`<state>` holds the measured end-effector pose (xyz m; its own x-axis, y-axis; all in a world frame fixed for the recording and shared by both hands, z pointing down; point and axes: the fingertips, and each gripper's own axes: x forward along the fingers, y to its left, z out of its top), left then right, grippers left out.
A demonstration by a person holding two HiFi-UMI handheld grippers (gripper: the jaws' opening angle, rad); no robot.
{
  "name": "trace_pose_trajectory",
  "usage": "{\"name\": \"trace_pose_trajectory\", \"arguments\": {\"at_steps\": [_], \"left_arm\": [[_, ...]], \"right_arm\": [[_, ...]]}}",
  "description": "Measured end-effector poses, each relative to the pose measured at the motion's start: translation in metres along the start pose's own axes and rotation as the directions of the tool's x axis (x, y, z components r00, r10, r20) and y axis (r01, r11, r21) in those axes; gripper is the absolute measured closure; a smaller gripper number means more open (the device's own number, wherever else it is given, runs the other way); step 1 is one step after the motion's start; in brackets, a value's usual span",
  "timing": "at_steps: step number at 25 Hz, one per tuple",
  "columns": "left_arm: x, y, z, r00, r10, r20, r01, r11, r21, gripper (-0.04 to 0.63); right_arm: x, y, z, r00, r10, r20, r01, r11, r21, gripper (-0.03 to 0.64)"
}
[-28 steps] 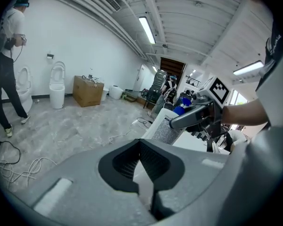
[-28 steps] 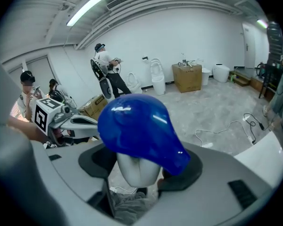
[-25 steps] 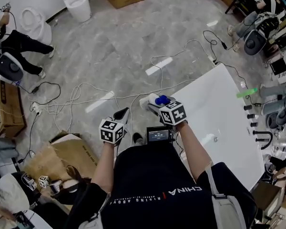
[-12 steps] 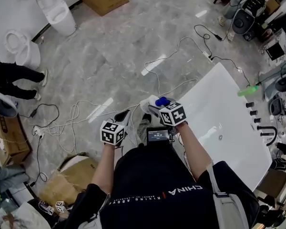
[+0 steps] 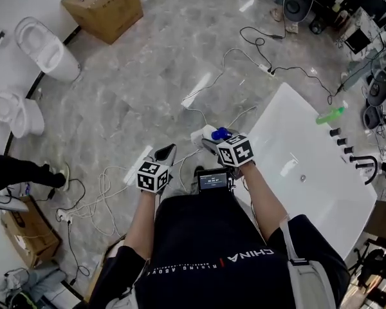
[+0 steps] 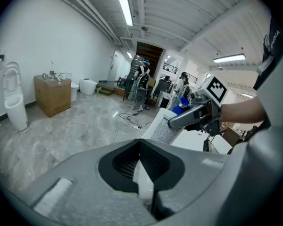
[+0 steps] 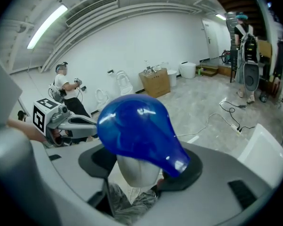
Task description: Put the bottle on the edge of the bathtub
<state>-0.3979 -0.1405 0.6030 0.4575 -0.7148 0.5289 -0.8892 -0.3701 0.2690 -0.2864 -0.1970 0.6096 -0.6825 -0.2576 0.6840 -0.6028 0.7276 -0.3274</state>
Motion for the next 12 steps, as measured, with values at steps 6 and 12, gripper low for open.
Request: {"name": "trace_pose_trajectory", "arguments": {"at_steps": [6,12], "left_arm": [[0.047,0.002,0.031,0.994,-0.101,-0.048,0.104,0.992,0.065,0.586],[0.103,0.003,0.067,0.970,-0.218,-0.110,0.232,0.964,0.128,0.586]], "right_arm": [[-0.008,-0.043,0.016,0.996,-0.076,0.043,0.072,0.993,0.090,0.341],[-0.017,-0.093,0.032,0.980,-0.170,0.099,0.142,0.959,0.244,0.341]]}}
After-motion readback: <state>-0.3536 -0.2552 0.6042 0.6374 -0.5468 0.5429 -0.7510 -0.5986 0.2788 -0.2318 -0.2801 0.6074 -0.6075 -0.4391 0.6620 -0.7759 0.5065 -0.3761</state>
